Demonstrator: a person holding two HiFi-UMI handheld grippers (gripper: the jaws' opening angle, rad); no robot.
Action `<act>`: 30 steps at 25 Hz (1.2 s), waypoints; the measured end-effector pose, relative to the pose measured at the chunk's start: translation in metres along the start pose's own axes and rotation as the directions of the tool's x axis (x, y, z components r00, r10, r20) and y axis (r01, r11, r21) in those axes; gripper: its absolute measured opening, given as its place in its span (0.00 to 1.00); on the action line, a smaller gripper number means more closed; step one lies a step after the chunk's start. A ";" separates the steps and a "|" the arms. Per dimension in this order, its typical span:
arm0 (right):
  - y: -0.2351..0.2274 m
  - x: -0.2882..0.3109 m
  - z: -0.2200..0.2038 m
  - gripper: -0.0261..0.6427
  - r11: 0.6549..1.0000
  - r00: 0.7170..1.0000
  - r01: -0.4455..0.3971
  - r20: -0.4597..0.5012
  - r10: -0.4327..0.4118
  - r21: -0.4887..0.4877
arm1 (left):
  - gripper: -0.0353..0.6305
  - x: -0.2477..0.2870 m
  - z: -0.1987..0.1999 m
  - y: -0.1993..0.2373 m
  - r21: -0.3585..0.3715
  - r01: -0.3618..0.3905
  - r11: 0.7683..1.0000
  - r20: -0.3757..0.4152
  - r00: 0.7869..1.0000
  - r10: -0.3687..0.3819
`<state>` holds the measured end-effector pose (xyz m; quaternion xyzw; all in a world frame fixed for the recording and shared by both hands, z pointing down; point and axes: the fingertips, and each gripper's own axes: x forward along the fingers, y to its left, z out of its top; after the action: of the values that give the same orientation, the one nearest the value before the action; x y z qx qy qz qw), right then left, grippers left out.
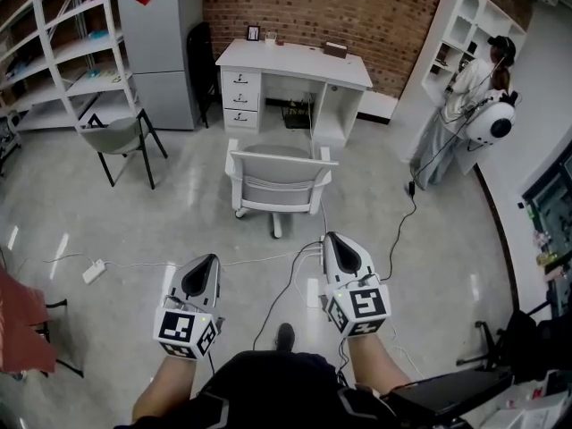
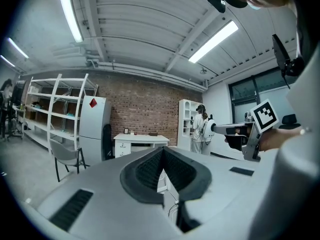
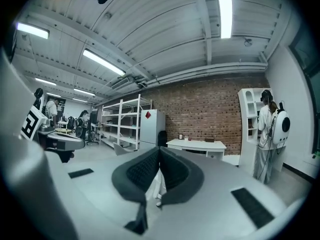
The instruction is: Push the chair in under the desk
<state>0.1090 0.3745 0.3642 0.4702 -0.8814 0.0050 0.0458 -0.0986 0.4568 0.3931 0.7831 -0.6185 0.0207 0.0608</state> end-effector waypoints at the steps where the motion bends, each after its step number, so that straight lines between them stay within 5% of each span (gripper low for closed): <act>1: -0.005 0.004 0.000 0.05 1.000 1.000 -0.001 0.001 0.001 0.001 | 0.06 0.007 0.000 -0.001 0.003 0.001 1.000 -0.004 1.000 -0.001; 30: -0.138 0.078 -0.029 0.05 0.996 0.996 -0.081 -0.035 0.082 0.031 | 0.06 0.149 0.012 -0.046 0.092 -0.056 0.994 -0.089 0.994 0.064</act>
<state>0.1824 0.2343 0.3949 0.4341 -0.8988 0.0285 0.0543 -0.0197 0.3223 0.3944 0.7643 -0.6369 0.0861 0.0533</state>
